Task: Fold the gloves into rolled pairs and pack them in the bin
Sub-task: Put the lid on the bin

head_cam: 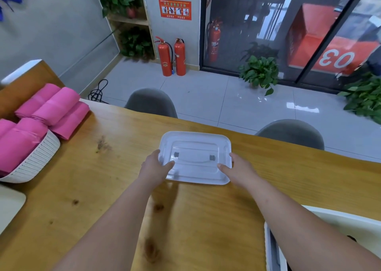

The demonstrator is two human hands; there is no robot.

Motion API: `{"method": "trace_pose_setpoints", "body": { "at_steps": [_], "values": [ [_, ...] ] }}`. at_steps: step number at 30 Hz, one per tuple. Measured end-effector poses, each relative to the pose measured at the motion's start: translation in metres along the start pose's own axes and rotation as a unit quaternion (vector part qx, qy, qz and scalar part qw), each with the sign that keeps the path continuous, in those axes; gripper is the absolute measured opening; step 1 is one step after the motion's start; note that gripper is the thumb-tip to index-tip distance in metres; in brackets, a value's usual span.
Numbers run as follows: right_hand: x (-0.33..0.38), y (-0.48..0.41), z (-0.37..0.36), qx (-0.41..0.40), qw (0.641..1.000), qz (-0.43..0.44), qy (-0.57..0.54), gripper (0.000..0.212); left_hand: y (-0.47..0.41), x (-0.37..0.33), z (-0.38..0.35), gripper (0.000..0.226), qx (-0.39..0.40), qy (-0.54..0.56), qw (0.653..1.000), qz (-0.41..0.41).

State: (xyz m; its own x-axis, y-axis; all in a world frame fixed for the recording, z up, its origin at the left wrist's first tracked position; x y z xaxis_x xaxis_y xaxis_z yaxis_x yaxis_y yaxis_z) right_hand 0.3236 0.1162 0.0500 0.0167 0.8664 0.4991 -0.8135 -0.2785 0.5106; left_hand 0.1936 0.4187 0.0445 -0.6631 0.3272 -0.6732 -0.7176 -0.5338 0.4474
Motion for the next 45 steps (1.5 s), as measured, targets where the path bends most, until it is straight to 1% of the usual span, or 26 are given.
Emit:
{"method": "trace_pose_setpoints", "body": {
  "at_steps": [4,7,8,9,11,13,15,18,21,23,25,29,33,34,36,37,38,42,45],
  "values": [
    [0.003,0.008,0.01,-0.006,1.0,0.008,-0.009,0.088,0.012,-0.004,0.006,0.087,-0.001,0.024,1.0,0.006],
    [0.009,0.021,0.022,-0.015,1.0,0.014,-0.018,0.089,0.027,-0.012,0.013,0.082,-0.015,0.034,0.999,0.01],
    [0.011,0.027,0.027,-0.019,0.999,0.014,-0.022,0.088,0.033,-0.016,0.015,0.076,-0.018,0.038,0.999,0.01],
    [0.014,0.034,0.032,-0.022,0.999,0.016,-0.026,0.085,0.039,-0.021,0.018,0.065,-0.022,0.044,0.999,0.006],
    [0.023,0.05,0.046,-0.034,0.998,0.028,-0.038,0.072,0.051,-0.03,0.024,0.036,-0.027,0.058,0.998,0.0],
    [0.03,0.068,0.06,-0.043,0.997,0.044,-0.051,0.059,0.066,-0.04,0.03,0.028,-0.027,0.079,0.996,-0.008],
    [0.033,0.084,0.073,-0.046,0.996,0.049,-0.066,0.06,0.082,-0.05,0.037,0.025,-0.034,0.096,0.995,-0.017],
    [0.03,0.105,0.092,-0.059,0.992,0.05,-0.1,0.07,0.107,-0.062,0.046,0.029,-0.044,0.117,0.992,-0.031],
    [0.02,0.125,0.11,-0.075,0.987,0.048,-0.136,0.085,0.129,-0.073,0.052,0.046,-0.052,0.13,0.989,-0.042],
    [0.016,0.14,0.123,-0.089,0.982,0.054,-0.155,0.091,0.145,-0.082,0.055,0.056,-0.055,0.137,0.988,-0.053],
    [0.012,0.157,0.137,-0.108,0.976,0.069,-0.174,0.088,0.162,-0.093,0.056,0.062,-0.057,0.145,0.986,-0.067],
    [-0.003,0.19,0.159,-0.132,0.956,0.093,-0.244,0.07,0.195,-0.111,0.052,0.063,-0.043,0.212,0.973,-0.087],
    [-0.029,0.216,0.172,-0.121,0.927,0.096,-0.342,0.065,0.224,-0.122,0.04,0.049,-0.027,0.297,0.95,-0.088],
    [-0.036,0.224,0.176,-0.122,0.92,0.095,-0.36,0.062,0.231,-0.125,0.036,0.05,-0.025,0.309,0.947,-0.087],
    [-0.05,0.241,0.186,-0.133,0.909,0.096,-0.384,0.058,0.243,-0.131,0.027,0.062,-0.016,0.319,0.943,-0.091],
    [-0.059,0.248,0.19,-0.14,0.904,0.095,-0.393,0.058,0.25,-0.136,0.023,0.067,-0.012,0.323,0.941,-0.096],
    [-0.067,0.255,0.194,-0.145,0.899,0.097,-0.403,0.058,0.254,-0.139,0.017,0.066,-0.007,0.327,0.94,-0.101],
    [-0.108,0.27,0.206,-0.172,0.872,0.08,-0.451,0.062,0.274,-0.152,-0.007,0.058,0.019,0.35,0.93,-0.113],
    [-0.139,0.278,0.208,-0.182,0.868,0.07,-0.457,0.071,0.285,-0.156,-0.029,0.057,0.046,0.355,0.926,-0.117]
  ]
}}
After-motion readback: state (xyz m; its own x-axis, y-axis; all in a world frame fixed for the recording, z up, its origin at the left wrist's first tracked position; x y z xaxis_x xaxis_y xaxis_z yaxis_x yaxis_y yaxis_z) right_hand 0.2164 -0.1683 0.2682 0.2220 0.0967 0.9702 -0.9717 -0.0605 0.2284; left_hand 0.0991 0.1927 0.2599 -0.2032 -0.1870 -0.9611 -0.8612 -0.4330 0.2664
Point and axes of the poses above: each hand's wrist, its own y-axis away from the middle knuckle, its own z-axis out of the back of the hand, x = y × z, the point moved 10 cm from there along -y, towards the middle knuckle, and after that the axes turned 5 degrees about y, right-handed, at the moved point
